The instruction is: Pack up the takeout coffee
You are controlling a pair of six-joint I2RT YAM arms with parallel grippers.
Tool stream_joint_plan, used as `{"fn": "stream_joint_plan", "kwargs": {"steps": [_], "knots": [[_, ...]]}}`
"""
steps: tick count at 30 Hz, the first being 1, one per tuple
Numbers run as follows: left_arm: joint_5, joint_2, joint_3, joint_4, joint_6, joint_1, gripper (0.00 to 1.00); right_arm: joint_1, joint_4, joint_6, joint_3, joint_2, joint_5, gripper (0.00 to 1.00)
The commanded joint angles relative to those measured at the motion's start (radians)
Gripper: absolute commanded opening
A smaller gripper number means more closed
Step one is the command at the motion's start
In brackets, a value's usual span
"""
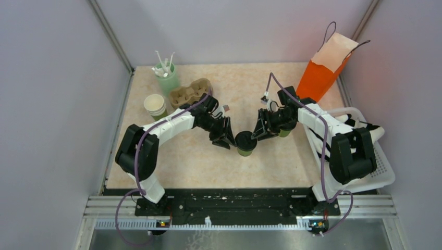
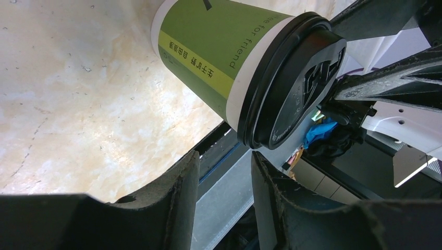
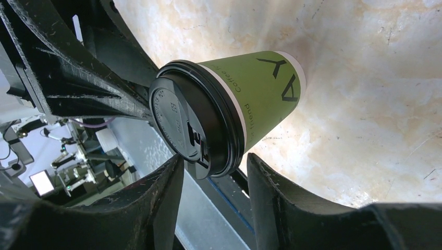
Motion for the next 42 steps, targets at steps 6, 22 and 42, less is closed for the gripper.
{"fn": "stream_joint_plan", "kwargs": {"steps": [6, 22, 42], "knots": [[0.009, -0.003, 0.023, 0.027, 0.001, -0.003, 0.49, 0.000, 0.026, -0.010, 0.011, -0.016, -0.020, 0.47], [-0.002, 0.030, 0.047, 0.023, 0.011, -0.003, 0.51, 0.000, 0.026, -0.011, 0.011, -0.008, -0.024, 0.46], [-0.234, 0.138, 0.011, -0.120, 0.084, -0.005, 0.43, -0.019, 0.125, 0.036, -0.073, 0.039, -0.051, 0.40]]}}
